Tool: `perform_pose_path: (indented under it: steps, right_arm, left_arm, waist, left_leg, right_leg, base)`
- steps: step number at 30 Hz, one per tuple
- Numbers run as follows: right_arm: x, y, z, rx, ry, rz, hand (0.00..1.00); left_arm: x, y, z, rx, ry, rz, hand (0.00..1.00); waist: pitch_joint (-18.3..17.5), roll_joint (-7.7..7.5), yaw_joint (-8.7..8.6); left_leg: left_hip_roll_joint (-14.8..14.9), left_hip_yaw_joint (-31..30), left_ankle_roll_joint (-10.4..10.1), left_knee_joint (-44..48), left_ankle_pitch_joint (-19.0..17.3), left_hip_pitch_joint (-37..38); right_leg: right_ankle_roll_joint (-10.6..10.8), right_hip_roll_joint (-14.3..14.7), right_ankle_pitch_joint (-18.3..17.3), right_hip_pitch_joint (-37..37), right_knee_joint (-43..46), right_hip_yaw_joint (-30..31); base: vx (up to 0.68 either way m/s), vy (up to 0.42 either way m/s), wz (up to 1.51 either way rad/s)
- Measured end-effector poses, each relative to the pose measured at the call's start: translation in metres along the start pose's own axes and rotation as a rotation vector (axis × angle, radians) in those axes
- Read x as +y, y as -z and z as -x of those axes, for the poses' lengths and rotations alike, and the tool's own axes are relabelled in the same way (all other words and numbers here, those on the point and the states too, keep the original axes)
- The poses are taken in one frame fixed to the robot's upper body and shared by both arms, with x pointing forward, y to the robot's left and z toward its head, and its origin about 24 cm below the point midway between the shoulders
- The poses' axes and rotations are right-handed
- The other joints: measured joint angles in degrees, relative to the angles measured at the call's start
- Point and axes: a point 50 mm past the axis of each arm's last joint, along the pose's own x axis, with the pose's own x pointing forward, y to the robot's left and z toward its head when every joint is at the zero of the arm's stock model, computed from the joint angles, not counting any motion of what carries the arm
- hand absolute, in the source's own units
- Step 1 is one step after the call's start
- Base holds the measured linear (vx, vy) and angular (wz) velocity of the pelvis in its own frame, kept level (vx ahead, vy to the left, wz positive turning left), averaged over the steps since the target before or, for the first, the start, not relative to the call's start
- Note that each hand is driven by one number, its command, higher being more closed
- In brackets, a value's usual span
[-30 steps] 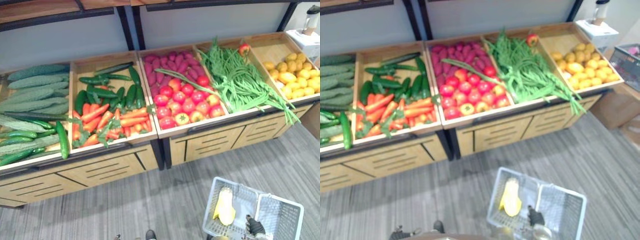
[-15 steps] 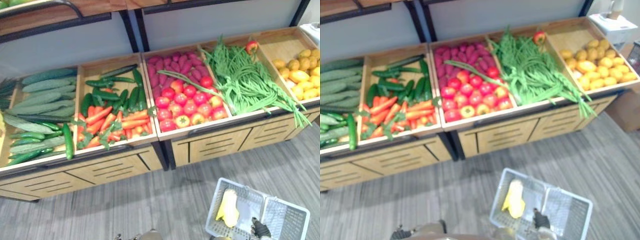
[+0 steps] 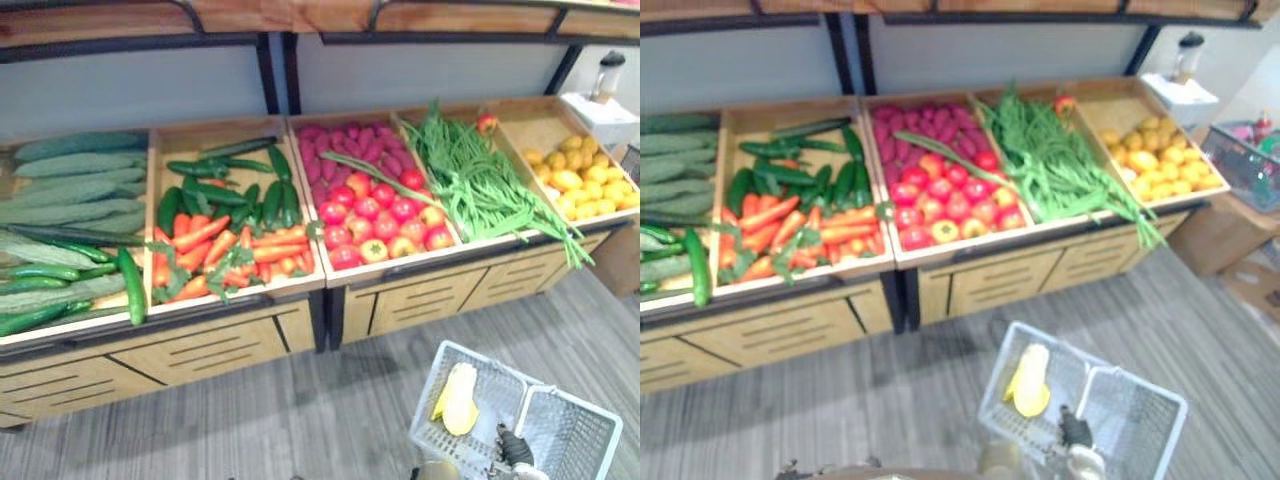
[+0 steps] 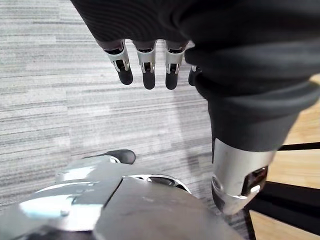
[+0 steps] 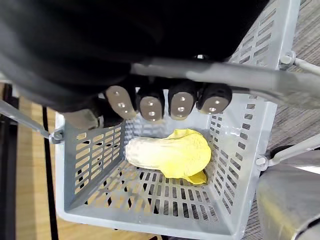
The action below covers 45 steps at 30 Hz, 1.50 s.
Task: Pick vegetable in the basket
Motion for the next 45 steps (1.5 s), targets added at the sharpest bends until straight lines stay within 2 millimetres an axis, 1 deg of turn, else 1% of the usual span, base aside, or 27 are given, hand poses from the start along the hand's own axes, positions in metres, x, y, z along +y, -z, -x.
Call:
perform_pose_path:
  steps: [2,3,4,5,6,7,8,9,10,12,13,15,18,20,21,23,27,29,32,34,35,37,39,40,41,42,45]
  right_arm:
    - [0.002,0.001,0.001,0.001,-0.006,0.005,1.00]
    - [0.002,0.001,0.001,0.000,-0.008,0.008,1.00]
    - [0.003,0.000,0.000,-0.001,-0.008,0.006,1.00]
    - [0.003,-0.002,0.000,-0.006,-0.007,0.001,1.00]
    - [0.004,-0.005,-0.001,-0.016,-0.004,-0.015,1.00]
    - [0.006,-0.004,-0.001,-0.006,-0.010,-0.015,1.00]
    - [0.011,-0.001,0.000,0.004,-0.024,-0.017,1.00]
    - [0.014,0.002,0.001,0.011,-0.028,-0.022,1.00]
    - [0.017,0.007,0.003,0.024,-0.035,-0.027,1.00]
    - [0.011,0.006,0.002,0.027,-0.021,-0.017,1.00]
    - [0.009,0.007,0.002,0.027,-0.017,-0.014,1.00]
    - [0.004,0.006,0.002,0.034,-0.006,-0.005,1.00]
    - [0.001,0.012,0.003,0.060,0.000,0.002,1.00]
    - [0.002,0.014,0.003,0.068,-0.007,0.024,1.00]
    - [0.002,0.015,0.004,0.070,-0.009,0.033,1.00]
    - [0.002,0.017,0.004,0.078,-0.009,0.038,1.00]
    - [0.002,0.018,0.004,0.085,-0.010,0.039,1.00]
    - [0.001,0.021,0.006,0.090,-0.006,0.039,1.00]
    - [-0.002,0.024,0.007,0.084,0.006,0.038,1.00]
    - [-0.005,0.027,0.009,0.081,0.017,0.037,1.00]
    - [-0.007,0.027,0.010,0.079,0.021,0.038,1.00]
    - [-0.012,0.027,0.010,0.069,0.032,0.045,1.00]
    - [-0.018,0.025,0.010,0.059,0.045,0.055,1.00]
    - [-0.020,0.024,0.009,0.055,0.047,0.059,1.00]
    - [-0.023,0.021,0.009,0.048,0.051,0.064,1.00]
    - [-0.023,0.020,0.008,0.042,0.050,0.066,1.00]
    - [-0.022,0.013,0.007,0.011,0.041,0.072,1.00]
  left_arm:
    - [0.004,0.002,0.000,0.008,-0.012,0.009,0.00]
    - [0.005,0.003,0.000,0.012,-0.019,0.021,0.00]
    - [0.006,0.002,-0.001,0.011,-0.022,0.032,0.00]
    - [0.006,0.001,-0.001,0.009,-0.024,0.036,0.00]
    - [0.003,0.001,-0.001,0.014,-0.017,0.040,0.00]
    - [0.004,0.001,-0.001,0.016,-0.022,0.041,0.00]
    - [0.007,0.001,-0.001,0.015,-0.031,0.046,0.00]
    - [0.009,0.000,-0.002,0.013,-0.036,0.052,0.00]
    - [0.011,0.000,-0.002,0.017,-0.048,0.080,0.00]
    - [-0.005,0.003,0.001,0.032,-0.024,0.136,0.00]
    - [-0.007,0.002,0.002,0.031,-0.021,0.145,0.00]
    - [-0.015,0.006,0.004,0.045,-0.004,0.151,0.00]
    - [-0.017,0.008,0.005,0.049,0.001,0.148,0.00]
    - [-0.017,0.008,0.005,0.050,0.000,0.147,0.00]
    - [-0.017,0.009,0.005,0.051,-0.001,0.145,0.00]
    - [-0.015,0.008,0.005,0.046,-0.002,0.135,0.00]
    - [-0.011,0.004,0.003,0.028,-0.014,0.098,0.00]
    - [-0.009,-0.005,0.002,-0.005,-0.036,0.101,0.00]
    - [0.007,-0.050,0.002,-0.197,-0.157,0.135,0.00]
    - [0.027,-0.101,0.017,-0.445,-0.280,0.184,0.00]
    - [0.032,-0.112,0.023,-0.507,-0.308,0.196,0.00]
    - [0.057,-0.153,0.044,-0.721,-0.431,0.175,0.00]
    - [0.073,-0.174,0.057,-0.830,-0.517,0.136,0.00]
    - [0.077,-0.180,0.061,-0.861,-0.545,0.123,0.00]
    - [0.084,-0.192,0.069,-0.917,-0.601,0.103,0.00]
    - [0.090,-0.203,0.076,-0.966,-0.645,0.103,0.00]
    - [0.097,-0.226,0.089,-1.061,-0.705,0.091,0.00]
  waist:
    - [-0.23,-0.42,-0.16]
    - [-0.31,-0.32,-0.22]
    - [-0.38,-0.36,-0.33]
    - [-0.36,-0.56,-0.40]
    - [0.15,0.55,-0.63]
    - [0.06,0.99,-1.25]
    - [0.13,0.57,-1.12]
    - [0.00,-0.18,-1.13]
    - [-0.09,-1.81,-1.20]
    - [-0.93,0.93,-0.08]
    - [-1.08,1.16,0.06]
    - [-1.58,3.22,0.10]
    - [-2.31,3.66,0.19]
    - [-2.55,3.92,0.24]
    - [-2.48,3.47,0.20]
    - [-2.97,3.76,0.22]
    - [-3.28,2.69,0.09]
    - [-3.38,2.60,-0.11]
    - [-3.37,2.64,-0.06]
    - [-3.46,3.08,-0.08]
    - [-3.54,3.24,-0.13]
    - [-3.68,3.88,-0.65]
    - [-3.98,4.49,-1.26]
    - [-3.99,4.71,-1.31]
    - [-3.78,5.11,-1.34]
    - [-3.78,5.15,-1.37]
    - [-3.54,5.09,-1.55]
  left_leg:
    - [-0.21,-0.57,0.11,-0.77,0.07,0.52]
    - [-0.17,-1.04,0.34,-1.29,0.30,0.46]
    - [-0.04,-1.45,0.44,-2.13,1.84,0.40]
    - [0.06,-1.65,0.59,-2.60,2.28,0.51]
    - [1.00,-2.17,0.59,-2.61,2.39,0.48]
    - [2.56,-2.61,0.42,-2.49,2.35,0.70]
    - [2.99,-2.78,-0.20,-2.49,2.04,1.38]
    - [2.75,-2.76,-0.71,-2.39,1.75,1.71]
    - [1.99,-2.77,-2.11,-2.45,0.94,2.73]
    - [4.42,-2.12,-2.93,-2.46,0.85,3.45]
    - [4.80,-1.89,-3.28,-2.52,1.05,3.42]
    - [6.63,-1.17,-4.98,-3.39,2.35,3.31]
    - [7.91,-1.13,-5.67,-4.52,3.16,3.40]
    - [7.94,-1.14,-5.68,-4.63,3.16,3.29]
    - [7.76,-1.11,-5.68,-5.00,3.16,3.21]
    - [7.21,-1.09,-5.67,-5.50,3.15,3.04]
    - [5.67,-0.97,-5.61,-5.59,3.11,2.17]
    - [5.08,-0.96,-5.61,-5.47,3.11,2.37]
    - [4.89,-0.98,-5.61,-5.42,3.11,2.32]
    - [4.81,-0.98,-5.51,-5.33,3.05,2.32]
    - [4.76,-0.98,-5.35,-5.30,2.96,2.33]
    - [4.46,-0.72,-4.79,-4.82,2.57,2.43]
    - [4.12,-0.22,-4.27,-4.32,1.97,2.47]
    - [4.01,0.27,-4.15,-4.29,1.77,2.56]
    - [3.83,0.69,-3.97,-4.26,1.33,2.70]
    - [3.65,1.45,-3.92,-4.15,1.13,2.67]
    - [3.41,3.91,-3.91,-3.29,0.34,2.03]
  right_leg:
    - [0.07,-0.24,0.04,0.33,-0.47,-0.53]
    - [0.07,-0.23,0.03,0.48,-1.41,-1.47]
    - [0.12,-0.21,0.21,0.40,-1.23,-2.14]
    - [-0.40,-0.20,1.06,-0.84,0.83,-1.90]
    - [-0.36,0.56,-2.43,-1.89,-0.21,-1.79]
    - [-0.30,2.84,-5.84,-0.70,-7.77,-1.60]
    - [0.70,4.25,-4.61,0.18,-15.32,-0.92]
    - [1.29,4.47,-3.00,0.82,-18.61,-0.23]
    - [1.92,4.16,-0.91,2.42,-21.15,0.71]
    - [1.11,6.83,-2.68,3.24,-21.73,-0.13]
    - [0.80,7.13,-3.55,3.38,-22.06,-0.57]
    - [0.42,8.80,-3.89,4.18,-23.69,-2.46]
    - [0.26,10.11,-3.94,5.56,-26.09,-3.93]
    - [0.26,10.23,-3.38,6.49,-27.85,-4.52]
    - [0.53,10.21,-2.80,6.94,-29.10,-4.65]
    - [0.84,10.22,-1.57,7.60,-31.21,-4.67]
    - [1.41,9.21,1.12,8.67,-35.30,-4.40]
    - [1.53,8.77,1.92,9.42,-36.32,-4.33]
    - [1.54,8.63,1.98,9.51,-36.50,-4.24]
    - [1.52,8.58,2.01,9.52,-36.50,-4.14]
    - [1.52,8.56,2.01,9.52,-36.50,-4.12]
    - [1.58,8.31,2.05,10.04,-36.52,-3.72]
    - [1.80,7.96,2.18,10.20,-36.68,-3.31]
    - [1.93,7.88,2.28,10.16,-36.81,-3.02]
    - [1.95,7.81,2.62,10.01,-36.99,-2.45]
    - [2.03,7.73,2.99,9.56,-37.20,-1.68]
    - [2.01,7.90,3.84,7.58,-37.32,0.84]
  base:
    - [0.08,0.033,0.09]
    - [0.16,-0.004,0.09]
    - [0.12,-0.014,0.07]
    - [0.12,-0.044,0.13]
    - [0.10,-0.081,0.16]
    - [0.19,-0.192,0.23]
    - [0.15,-0.162,0.18]
    - [0.17,-0.209,0.22]
    - [0.13,-0.197,0.07]
    - [0.16,-0.245,-0.05]
    - [0.13,-0.191,0.01]
    - [0.11,-0.189,0.19]
    - [0.03,-0.090,0.22]
    - [0.02,-0.031,0.11]
    - [0.01,0.012,0.07]
    - [0.01,0.032,0.04]
    - [0.02,0.051,0.01]
    - [0.04,0.042,0.01]
    - [0.00,0.000,0.00]
    - [0.00,0.000,0.00]
    - [0.00,0.000,0.00]
    - [-0.02,0.013,-0.04]
    - [-0.01,0.022,-0.06]
    - [-0.01,0.027,-0.16]
    - [-0.02,0.027,-0.24]
    - [-0.02,0.027,-0.29]
    - [-0.02,0.009,-0.43]
